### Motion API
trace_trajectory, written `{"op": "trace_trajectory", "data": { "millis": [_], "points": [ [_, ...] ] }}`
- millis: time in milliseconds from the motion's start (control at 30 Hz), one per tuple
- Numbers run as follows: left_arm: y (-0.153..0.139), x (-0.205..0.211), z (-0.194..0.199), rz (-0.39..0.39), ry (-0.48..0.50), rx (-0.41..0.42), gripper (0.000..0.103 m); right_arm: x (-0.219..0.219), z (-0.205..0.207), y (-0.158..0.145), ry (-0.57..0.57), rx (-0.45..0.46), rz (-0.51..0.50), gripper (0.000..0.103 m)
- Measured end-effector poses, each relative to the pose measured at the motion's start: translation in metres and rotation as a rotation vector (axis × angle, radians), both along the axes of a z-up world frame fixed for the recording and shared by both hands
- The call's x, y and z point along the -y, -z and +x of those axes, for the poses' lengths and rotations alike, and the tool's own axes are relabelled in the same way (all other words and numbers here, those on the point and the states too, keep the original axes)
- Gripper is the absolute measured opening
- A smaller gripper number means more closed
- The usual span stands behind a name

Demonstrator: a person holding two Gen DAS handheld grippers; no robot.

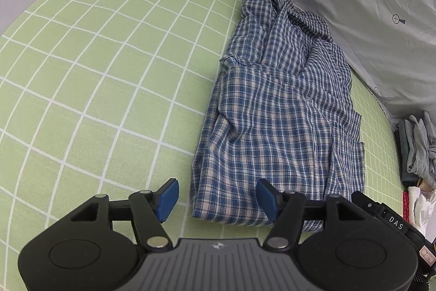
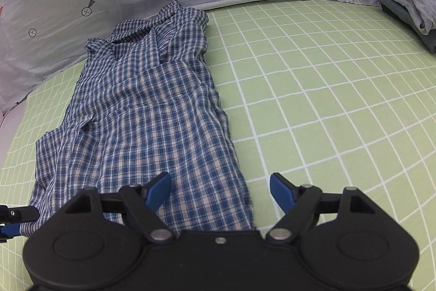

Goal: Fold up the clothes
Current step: 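Grasp the shirt hem with the left gripper while the right gripper pinches the hem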

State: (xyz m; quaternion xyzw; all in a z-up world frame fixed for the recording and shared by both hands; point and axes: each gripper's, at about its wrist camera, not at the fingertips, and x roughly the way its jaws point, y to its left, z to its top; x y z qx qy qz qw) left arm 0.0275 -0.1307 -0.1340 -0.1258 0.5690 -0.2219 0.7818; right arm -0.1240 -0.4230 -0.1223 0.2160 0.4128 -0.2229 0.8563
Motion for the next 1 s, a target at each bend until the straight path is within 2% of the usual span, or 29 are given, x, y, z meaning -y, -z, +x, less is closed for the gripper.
{"op": "trace_trajectory", "data": {
  "millis": [133, 200, 233, 267, 300, 367, 400, 433, 533, 600, 833, 1000],
  "points": [
    [0.006, -0.002, -0.006, -0.040, -0.056, -0.030, 0.060, 0.001, 0.000, 0.006, -0.035, -0.005, 0.039, 0.079],
    [0.010, -0.003, -0.009, -0.061, -0.091, -0.045, 0.052, 0.004, -0.001, 0.008, -0.050, -0.005, 0.063, 0.076],
    [0.012, -0.003, -0.010, -0.072, -0.108, -0.053, 0.050, 0.006, -0.002, 0.009, -0.057, -0.004, 0.081, 0.070],
    [0.014, -0.005, -0.012, -0.084, -0.124, -0.055, 0.041, 0.008, -0.002, 0.011, -0.064, -0.004, 0.098, 0.066],
    [0.015, -0.006, -0.012, -0.099, -0.137, -0.058, 0.031, 0.008, -0.002, 0.013, -0.072, -0.003, 0.112, 0.060],
    [0.019, -0.009, -0.013, -0.147, -0.164, -0.074, 0.020, 0.002, -0.001, 0.012, -0.127, -0.001, 0.061, 0.044],
    [0.019, -0.010, -0.014, -0.157, -0.175, -0.076, 0.018, 0.000, -0.001, 0.012, -0.155, 0.000, 0.035, 0.024],
    [0.019, -0.009, -0.015, -0.156, -0.179, -0.075, 0.016, -0.004, -0.002, 0.010, -0.178, 0.002, 0.013, 0.012],
    [0.009, -0.006, -0.023, -0.122, -0.161, -0.041, 0.013, -0.011, -0.006, 0.004, -0.238, 0.003, -0.042, 0.006],
    [0.002, -0.005, -0.030, -0.099, -0.139, -0.022, 0.012, -0.009, -0.015, -0.001, -0.239, 0.007, -0.030, 0.005],
    [-0.011, -0.013, -0.074, -0.073, -0.095, -0.045, 0.012, -0.015, -0.059, -0.022, -0.262, -0.011, -0.027, 0.004],
    [-0.019, -0.012, -0.099, -0.057, -0.144, -0.046, 0.012, -0.014, -0.068, -0.033, -0.318, -0.020, -0.053, 0.004]
  ]
}}
